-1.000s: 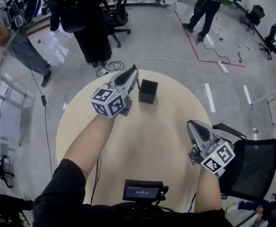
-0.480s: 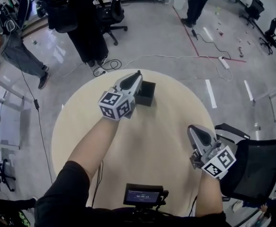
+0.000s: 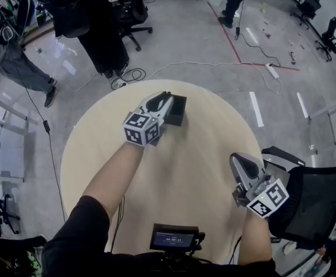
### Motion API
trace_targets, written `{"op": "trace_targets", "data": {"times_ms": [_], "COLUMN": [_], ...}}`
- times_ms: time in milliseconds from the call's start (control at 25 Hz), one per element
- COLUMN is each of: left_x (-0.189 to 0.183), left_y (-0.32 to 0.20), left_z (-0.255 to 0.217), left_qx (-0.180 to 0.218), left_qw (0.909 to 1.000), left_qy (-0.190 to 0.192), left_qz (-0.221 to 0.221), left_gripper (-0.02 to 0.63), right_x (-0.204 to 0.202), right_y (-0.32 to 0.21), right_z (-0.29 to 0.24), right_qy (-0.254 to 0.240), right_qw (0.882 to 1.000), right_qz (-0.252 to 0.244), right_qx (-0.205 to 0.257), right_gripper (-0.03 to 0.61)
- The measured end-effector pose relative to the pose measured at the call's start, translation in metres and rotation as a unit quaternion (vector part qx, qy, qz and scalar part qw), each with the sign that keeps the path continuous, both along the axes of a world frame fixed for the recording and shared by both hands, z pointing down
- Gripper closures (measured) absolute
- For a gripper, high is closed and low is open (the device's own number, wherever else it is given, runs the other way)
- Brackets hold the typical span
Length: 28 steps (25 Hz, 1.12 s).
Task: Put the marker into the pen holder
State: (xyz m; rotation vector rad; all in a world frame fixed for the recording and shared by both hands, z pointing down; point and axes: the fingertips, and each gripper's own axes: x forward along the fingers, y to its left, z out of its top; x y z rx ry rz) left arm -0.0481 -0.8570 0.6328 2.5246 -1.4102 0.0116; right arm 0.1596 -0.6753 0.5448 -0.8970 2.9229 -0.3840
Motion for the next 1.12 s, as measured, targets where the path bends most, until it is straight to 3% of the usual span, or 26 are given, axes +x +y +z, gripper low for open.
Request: {"op": "trace_targets", "data": {"times_ms": [80,120,280,360,520,720,920,1120], "left_x": [0.000,-0.002,-0.008,-0.012,-0.022,-0.034,-0.045,-0.072], "left_y": [0.001,0.002,0.014,0.023,0.059,0.123,0.204,0.288], "left_z": [0.005,-0.004,-0.086,-0.124,-0.173,-0.213,-0.235,-0.262], "left_qx": [-0.026,-0.022,0.052,0.077,0.106,0.114,0.088,0.080], "left_qw": [0.9996,0.9996,0.9973,0.9955,0.9925,0.9895,0.9847,0.9791], "left_qy": [0.008,0.017,0.050,0.053,0.057,0.083,0.113,0.135], "left_qz": [0.003,0.002,0.012,0.018,0.021,0.030,0.100,0.130], "left_gripper": [0.220,0.134,0.115,0.173,0.417,0.617,0.618,0.618], "right_x": [-0.001,-0.001,0.002,0.001,-0.004,-0.003,-0.012,-0.023], "right_y": [0.001,0.002,0.005,0.007,0.021,0.046,0.079,0.124], "right_z": [0.000,-0.001,-0.012,-0.025,-0.054,-0.089,-0.119,-0.155], "right_qy": [0.000,0.001,-0.001,-0.003,-0.006,0.000,0.006,0.020], "right_qw": [1.000,1.000,1.000,1.000,1.000,0.999,0.999,0.998], "right_qz": [-0.002,-0.003,-0.001,0.001,-0.001,0.004,0.015,0.023], "right_qx": [0.000,0.001,0.007,0.014,0.029,0.044,0.049,0.062], "right_gripper": [0.574,0.574,0.574,0.575,0.574,0.574,0.574,0.575]}}
